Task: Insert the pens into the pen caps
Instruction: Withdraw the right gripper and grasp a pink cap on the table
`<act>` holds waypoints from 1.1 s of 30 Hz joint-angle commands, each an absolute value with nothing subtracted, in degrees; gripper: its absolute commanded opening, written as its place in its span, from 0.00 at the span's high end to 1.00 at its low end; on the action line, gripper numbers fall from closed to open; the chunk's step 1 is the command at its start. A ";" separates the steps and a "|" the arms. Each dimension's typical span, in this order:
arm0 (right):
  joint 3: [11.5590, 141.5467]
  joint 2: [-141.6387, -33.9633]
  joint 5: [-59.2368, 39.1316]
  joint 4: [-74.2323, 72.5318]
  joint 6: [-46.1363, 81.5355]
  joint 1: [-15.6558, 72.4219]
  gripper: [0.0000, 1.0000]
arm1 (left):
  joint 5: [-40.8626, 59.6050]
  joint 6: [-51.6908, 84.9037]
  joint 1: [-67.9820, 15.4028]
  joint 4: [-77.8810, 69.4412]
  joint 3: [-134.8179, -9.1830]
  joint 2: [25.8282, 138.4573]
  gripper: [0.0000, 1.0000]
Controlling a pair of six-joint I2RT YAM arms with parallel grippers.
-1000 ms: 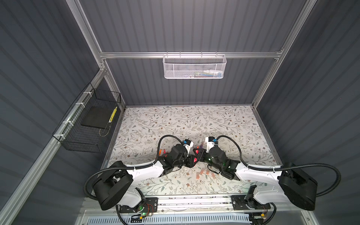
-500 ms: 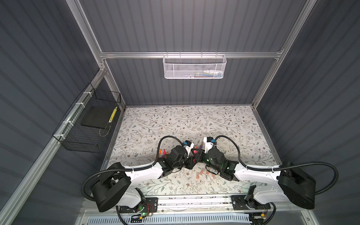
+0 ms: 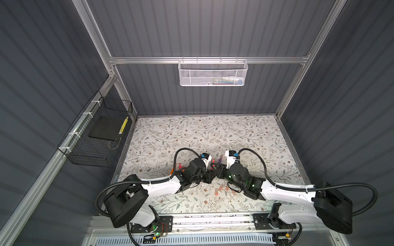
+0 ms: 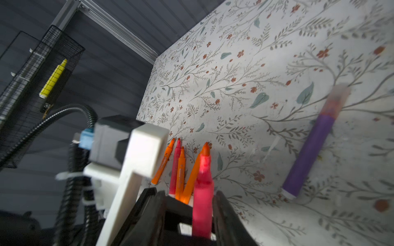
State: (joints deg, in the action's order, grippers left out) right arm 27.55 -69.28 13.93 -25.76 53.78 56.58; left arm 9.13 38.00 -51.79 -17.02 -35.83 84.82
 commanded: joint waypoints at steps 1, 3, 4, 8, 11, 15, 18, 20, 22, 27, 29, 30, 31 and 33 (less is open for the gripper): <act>25.31 -64.63 19.05 -17.12 51.40 56.78 0.50 | 7.91 39.53 -50.67 -14.58 -37.29 87.07 1.00; 24.37 -60.44 21.98 -12.23 50.92 56.72 0.45 | 7.51 39.55 -50.08 -14.59 -36.88 87.31 1.00; 24.39 -58.68 23.50 -9.38 50.45 56.69 0.43 | 6.81 39.38 -50.01 -14.19 -36.74 87.04 1.00; 27.52 -55.07 27.58 2.30 47.87 56.26 0.38 | 4.39 38.88 -49.90 -11.58 -36.71 85.33 1.00; 29.46 -55.83 28.26 8.88 47.31 55.13 0.38 | 2.59 38.34 -49.88 -9.34 -36.64 83.29 1.00; 29.94 -58.35 27.60 13.33 47.55 52.30 0.39 | 0.65 37.74 -49.85 -8.43 -35.44 81.00 1.00; 28.87 -59.69 26.26 13.96 47.72 50.10 0.41 | 0.44 37.77 -49.80 -8.29 -34.89 79.69 1.00; 28.16 -60.02 24.39 14.07 47.72 48.35 0.43 | 0.62 37.86 -49.88 -7.92 -34.93 78.93 1.00; 26.99 -60.20 23.03 13.24 47.57 47.22 0.43 | 0.55 37.71 -49.92 -7.82 -34.73 78.17 1.00; 25.16 -60.53 21.15 11.75 47.29 45.53 0.45 | 0.01 37.36 -49.91 -8.00 -34.03 77.10 1.00; 24.87 -61.01 20.16 10.78 47.11 45.44 0.46 | 0.00 37.43 -49.89 -7.95 -34.08 77.08 1.00; 24.90 -61.49 19.39 10.37 46.85 45.38 0.47 | 0.08 37.49 -49.92 -7.78 -34.20 77.08 1.00; 25.09 -62.21 18.72 9.99 46.65 45.36 0.47 | 0.14 37.53 -49.91 -7.61 -34.37 77.08 1.00; 25.63 -63.78 17.98 9.56 46.09 45.35 0.48 | 0.18 37.37 -49.85 -7.43 -34.54 76.93 1.00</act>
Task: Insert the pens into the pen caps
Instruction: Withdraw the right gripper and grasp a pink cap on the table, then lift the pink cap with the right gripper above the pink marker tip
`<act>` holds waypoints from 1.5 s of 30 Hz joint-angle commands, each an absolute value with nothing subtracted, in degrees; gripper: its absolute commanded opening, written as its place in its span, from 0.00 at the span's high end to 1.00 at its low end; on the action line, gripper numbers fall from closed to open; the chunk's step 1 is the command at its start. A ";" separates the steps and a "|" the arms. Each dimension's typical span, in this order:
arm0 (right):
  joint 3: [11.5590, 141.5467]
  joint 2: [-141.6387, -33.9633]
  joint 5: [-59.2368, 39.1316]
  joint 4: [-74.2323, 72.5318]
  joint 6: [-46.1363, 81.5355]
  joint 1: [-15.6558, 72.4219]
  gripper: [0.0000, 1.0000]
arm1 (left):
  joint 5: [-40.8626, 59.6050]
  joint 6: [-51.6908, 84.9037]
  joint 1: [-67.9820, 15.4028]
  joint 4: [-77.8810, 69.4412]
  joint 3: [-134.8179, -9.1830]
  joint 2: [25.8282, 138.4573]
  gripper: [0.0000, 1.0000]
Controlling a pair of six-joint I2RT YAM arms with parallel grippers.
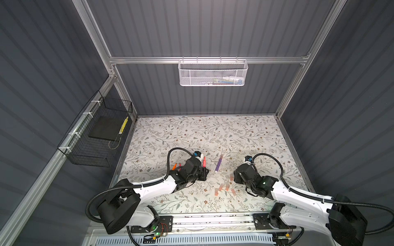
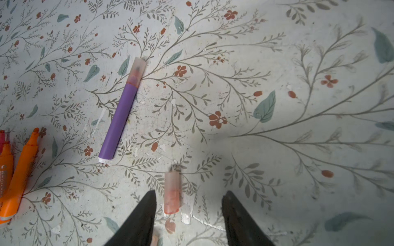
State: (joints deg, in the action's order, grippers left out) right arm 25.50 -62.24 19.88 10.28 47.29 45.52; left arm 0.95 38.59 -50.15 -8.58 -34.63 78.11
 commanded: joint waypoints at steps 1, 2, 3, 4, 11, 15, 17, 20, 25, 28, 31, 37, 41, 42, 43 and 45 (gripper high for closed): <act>26.06 -65.69 17.85 9.42 45.82 45.38 0.49 | 0.18 37.36 -49.92 -7.39 -34.46 76.80 1.00; 26.53 -66.89 17.76 9.27 45.50 45.36 0.49 | 0.20 37.35 -49.92 -7.38 -34.39 76.65 1.00; 27.06 -68.07 17.56 9.10 45.04 45.35 0.50 | 0.10 37.31 -49.91 -7.38 -34.15 76.48 1.00; 27.70 -69.25 17.27 8.78 44.60 45.38 0.51 | 0.02 37.35 -49.85 -7.47 -34.10 76.34 1.00; 32.18 -78.02 14.27 8.09 43.46 45.37 0.61 | 0.34 37.31 -49.90 -6.95 -34.40 75.81 1.00; 32.61 -80.54 14.28 7.60 43.59 45.40 0.66 | 0.00 36.99 -49.88 -6.77 -34.12 75.50 1.00; 32.61 -81.01 13.85 7.69 43.59 45.35 0.69 | 0.00 37.00 -49.91 -6.77 -34.17 75.50 1.00; 33.23 -81.22 13.33 9.27 43.61 45.51 0.71 | 0.00 36.98 -49.87 -6.46 -34.52 75.51 1.00; 33.07 -81.99 14.22 10.50 43.77 46.35 0.70 | -0.17 36.69 -49.86 -6.24 -34.45 75.50 1.00; 33.54 -83.97 14.28 10.49 43.77 46.32 0.72 | -0.09 36.65 -49.84 -6.59 -34.53 75.84 1.00; 34.35 -85.51 14.00 10.75 43.95 46.43 0.83 | 0.16 36.74 -49.87 -6.50 -34.81 76.19 1.00; 32.34 -83.67 14.69 8.05 45.13 46.45 0.91 | 0.43 36.66 -49.90 -6.63 -34.88 76.39 1.00; 31.46 -79.53 15.03 7.59 45.67 46.43 0.94 | 1.57 36.48 -49.92 -7.17 -35.20 76.72 1.00; 31.29 -78.31 15.19 7.51 45.66 46.34 0.95 | 2.24 36.26 -49.91 -7.57 -35.23 76.86 1.00; 31.16 -77.20 15.43 7.38 45.69 46.34 0.95 | 2.89 36.02 -49.91 -7.93 -35.24 77.07 1.00; 30.88 -74.52 15.57 6.62 45.61 46.16 0.98 | 4.51 35.60 -49.92 -9.49 -35.07 77.48 1.00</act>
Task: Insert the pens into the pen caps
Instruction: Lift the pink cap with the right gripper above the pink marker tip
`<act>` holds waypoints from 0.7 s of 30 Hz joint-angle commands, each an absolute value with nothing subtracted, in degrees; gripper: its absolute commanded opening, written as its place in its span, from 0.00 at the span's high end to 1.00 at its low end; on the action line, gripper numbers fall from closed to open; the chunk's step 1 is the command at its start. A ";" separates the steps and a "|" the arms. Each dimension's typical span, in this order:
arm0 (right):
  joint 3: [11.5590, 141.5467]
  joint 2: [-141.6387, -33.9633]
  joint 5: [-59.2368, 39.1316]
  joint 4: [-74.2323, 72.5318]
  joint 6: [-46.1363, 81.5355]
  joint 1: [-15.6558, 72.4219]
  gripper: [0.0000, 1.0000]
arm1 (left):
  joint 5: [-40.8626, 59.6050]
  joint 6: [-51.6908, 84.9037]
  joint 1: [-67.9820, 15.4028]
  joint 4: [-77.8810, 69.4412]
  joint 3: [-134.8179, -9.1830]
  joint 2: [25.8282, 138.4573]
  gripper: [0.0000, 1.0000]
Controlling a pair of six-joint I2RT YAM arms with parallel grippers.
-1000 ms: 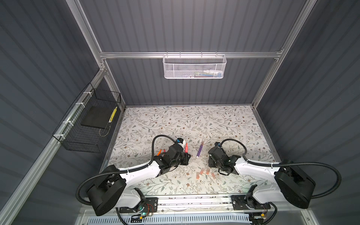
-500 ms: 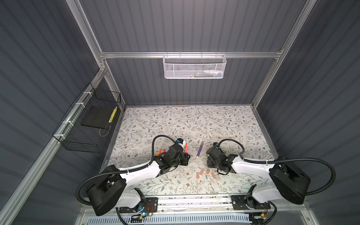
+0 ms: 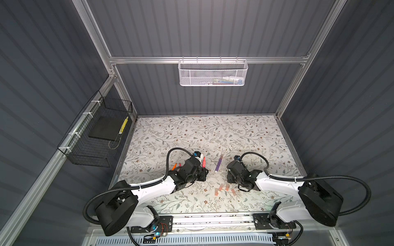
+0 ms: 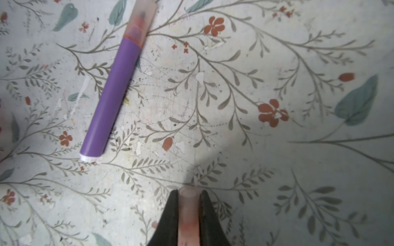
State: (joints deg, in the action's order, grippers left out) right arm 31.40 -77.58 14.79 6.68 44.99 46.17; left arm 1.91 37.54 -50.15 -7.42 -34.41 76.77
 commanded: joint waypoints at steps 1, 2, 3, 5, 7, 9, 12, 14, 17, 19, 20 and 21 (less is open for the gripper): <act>30.66 -73.26 15.45 6.13 45.66 45.97 0.99 | 5.17 35.55 -49.92 -10.23 -34.90 77.65 1.00; 30.41 -71.77 15.47 5.43 45.62 45.81 1.00 | 5.95 35.51 -49.90 -11.14 -34.71 77.76 1.00; 30.01 -70.14 15.38 4.61 45.53 45.71 1.00 | 6.72 35.43 -49.96 -11.94 -34.48 77.83 1.00; 29.76 -66.99 14.84 3.73 45.65 45.49 1.00 | 8.05 35.33 -49.96 -13.15 -34.24 77.85 1.00; 29.53 -63.60 14.69 2.82 45.73 45.45 1.00 | 9.30 35.32 -50.00 -13.76 -34.36 77.70 1.00; 28.82 -59.99 14.35 0.76 45.78 45.38 1.00 | 10.52 34.92 -50.09 -14.74 -34.06 77.44 1.00; 27.94 -56.46 13.67 -2.71 45.87 45.37 1.00 | 11.58 34.72 -50.25 -16.88 -33.08 77.26 1.00; 27.74 -54.57 13.06 -5.21 46.27 45.38 1.00 | 12.40 34.74 -50.32 -18.70 -32.47 77.32 1.00; 26.87 -52.14 11.81 -10.48 47.48 45.36 1.00 | 13.87 35.05 -50.44 -19.96 -32.50 77.52 1.00; 25.92 -51.47 11.34 -14.51 48.47 45.35 1.00 | 14.72 35.10 -50.57 -20.67 -32.40 77.53 1.00; 25.60 -51.44 11.33 -16.18 49.04 45.35 1.00 | 15.00 34.99 -50.55 -20.98 -32.35 77.52 1.00; 25.34 -51.50 11.38 -17.72 49.53 45.40 1.00 | 14.99 34.98 -50.68 -21.42 -32.05 77.43 1.00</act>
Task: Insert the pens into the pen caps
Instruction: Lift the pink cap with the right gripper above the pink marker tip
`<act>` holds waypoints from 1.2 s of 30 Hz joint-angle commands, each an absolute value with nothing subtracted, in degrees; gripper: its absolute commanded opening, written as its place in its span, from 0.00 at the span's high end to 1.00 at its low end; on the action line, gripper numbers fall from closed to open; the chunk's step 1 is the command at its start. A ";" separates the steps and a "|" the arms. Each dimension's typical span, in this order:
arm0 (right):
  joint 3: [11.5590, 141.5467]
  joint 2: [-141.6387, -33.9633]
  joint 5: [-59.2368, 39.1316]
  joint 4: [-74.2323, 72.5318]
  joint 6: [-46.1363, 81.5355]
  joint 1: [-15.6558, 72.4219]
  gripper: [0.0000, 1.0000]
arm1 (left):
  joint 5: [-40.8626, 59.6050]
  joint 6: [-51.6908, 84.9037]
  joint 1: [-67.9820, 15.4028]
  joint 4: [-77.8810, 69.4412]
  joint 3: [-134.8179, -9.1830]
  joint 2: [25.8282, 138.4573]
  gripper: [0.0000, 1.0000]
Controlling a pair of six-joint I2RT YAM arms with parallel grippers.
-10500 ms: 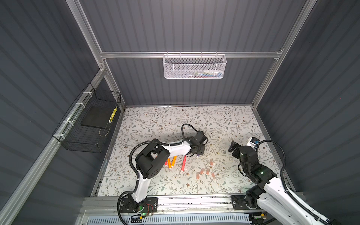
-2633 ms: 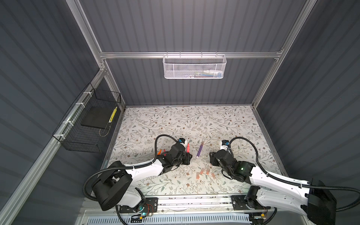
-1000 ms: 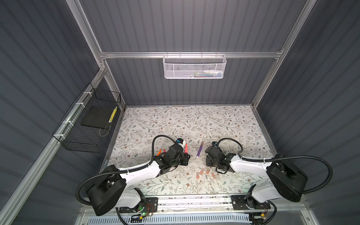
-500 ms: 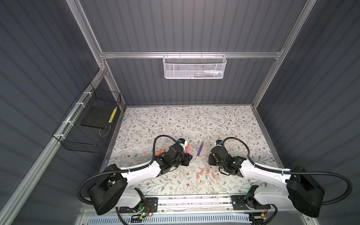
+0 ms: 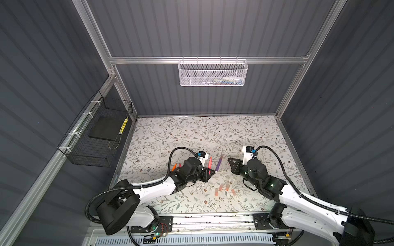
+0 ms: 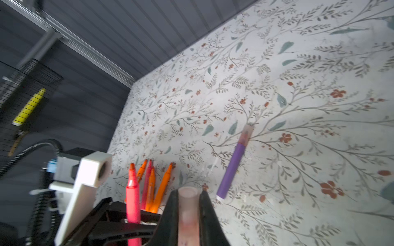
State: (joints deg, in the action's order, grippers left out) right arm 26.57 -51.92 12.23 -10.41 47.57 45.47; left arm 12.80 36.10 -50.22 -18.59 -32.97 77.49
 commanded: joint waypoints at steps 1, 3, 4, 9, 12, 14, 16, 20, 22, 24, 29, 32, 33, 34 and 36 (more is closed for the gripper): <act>25.07 -51.70 11.26 -19.26 49.78 45.41 1.00 | 15.00 34.98 -50.67 -21.86 -31.71 77.35 1.00; 24.53 -52.49 10.92 -22.38 50.58 45.47 1.00 | 15.03 34.89 -50.65 -22.71 -31.41 77.32 1.00; 24.43 -53.04 10.55 -23.71 50.95 45.45 1.00 | 15.12 34.90 -50.66 -22.84 -31.39 77.39 1.00; 24.96 -57.79 9.28 -29.18 53.40 46.61 1.00 | 15.74 34.85 -50.79 -23.26 -31.60 77.26 1.00; 25.11 -60.66 9.01 -32.81 53.62 47.70 1.00 | 15.48 34.63 -50.79 -23.80 -31.04 76.99 1.00; 25.93 -62.38 8.56 -34.28 53.53 48.14 1.00 | 15.44 34.63 -50.80 -24.13 -30.96 77.16 1.00; 27.20 -63.78 8.24 -34.89 53.68 48.34 1.00 | 15.71 34.87 -50.84 -24.37 -31.17 77.47 1.00; 29.33 -68.04 8.56 -35.92 53.81 48.35 1.00 | 16.46 34.90 -51.14 -25.08 -31.26 77.78 1.00; 29.84 -69.32 9.20 -37.00 53.80 48.34 1.00 | 16.35 34.65 -51.24 -25.15 -31.03 77.74 1.00; 30.46 -70.58 9.81 -37.76 53.62 48.35 1.00 | 16.37 34.55 -51.33 -25.24 -31.07 77.86 1.00; 32.21 -72.83 9.75 -38.10 53.72 48.34 1.00 | 16.48 34.59 -51.47 -24.86 -31.53 77.96 1.00; 32.69 -73.23 9.49 -38.30 53.73 48.34 1.00 | 16.22 34.52 -51.47 -24.88 -31.26 77.74 1.00; 32.67 -73.28 9.43 -38.40 53.79 48.34 1.00 | 16.22 34.51 -51.50 -24.87 -31.05 77.75 1.00; 32.61 -73.39 9.39 -38.64 53.88 48.35 1.00 | 16.10 34.54 -51.50 -25.00 -31.03 77.65 1.00; 32.49 -73.59 9.38 -38.77 53.96 48.34 1.00 | 16.23 34.61 -51.50 -25.05 -30.96 77.45 1.00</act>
